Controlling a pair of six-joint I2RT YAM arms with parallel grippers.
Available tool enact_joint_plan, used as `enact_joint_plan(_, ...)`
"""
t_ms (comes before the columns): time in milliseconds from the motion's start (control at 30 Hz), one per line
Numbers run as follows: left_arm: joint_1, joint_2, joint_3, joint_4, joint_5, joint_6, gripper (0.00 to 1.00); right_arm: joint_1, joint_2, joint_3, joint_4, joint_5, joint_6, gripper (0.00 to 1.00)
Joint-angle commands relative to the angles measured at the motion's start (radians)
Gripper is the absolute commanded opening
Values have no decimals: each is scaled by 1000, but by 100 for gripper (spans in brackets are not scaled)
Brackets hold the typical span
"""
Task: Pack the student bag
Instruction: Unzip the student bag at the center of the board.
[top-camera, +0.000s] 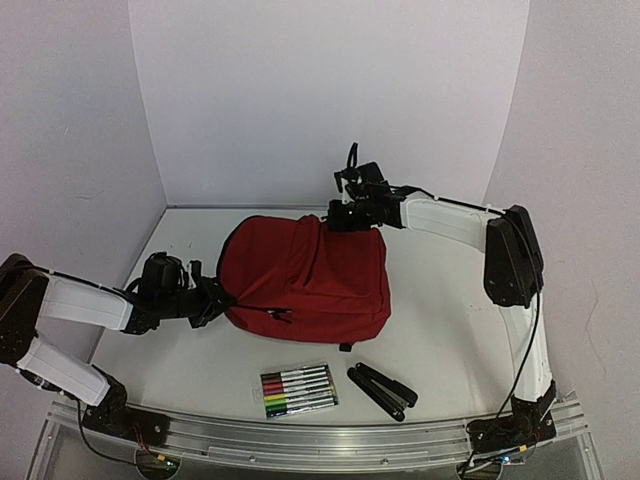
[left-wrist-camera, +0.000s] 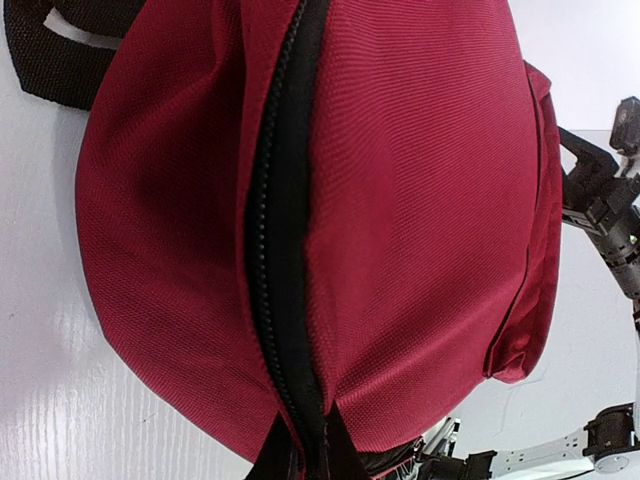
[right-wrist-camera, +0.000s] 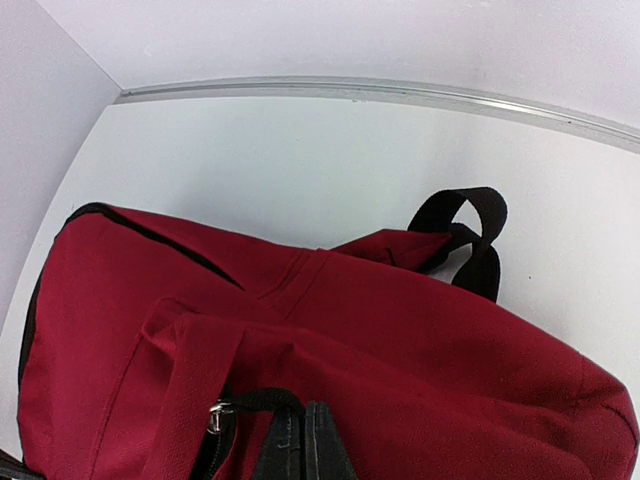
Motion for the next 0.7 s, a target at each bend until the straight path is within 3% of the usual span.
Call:
enact_joint_plan(0, 18, -23, -41, -178, -36, 32, 0, -64, 68, 112, 54, 42, -5, 0)
enact_joint_plan(233, 17, -105, -33, -258, -37, 78, 1, -67, 82, 175, 76, -94, -68, 0)
enact_joint_plan(267, 17, -123, -21, -291, -34, 100, 8, -67, 60, 163, 76, -110, -75, 0)
enact_joint_plan(300, 17, -141, 5, -323, -23, 140, 15, -67, 34, 148, 75, -122, -79, 6)
enact_joint_plan(400, 14, -168, 125, -499, -16, 273, 45, -67, -72, 63, 75, -194, -102, 50)
enact_joint_plan(467, 1, -169, 218, -632, -51, 342, 60, -67, -161, -22, 75, -228, -105, 68)
enact_joint_plan(667, -47, -145, 468, -823, -177, 458, 82, -67, -420, -314, 75, -179, -51, 89)
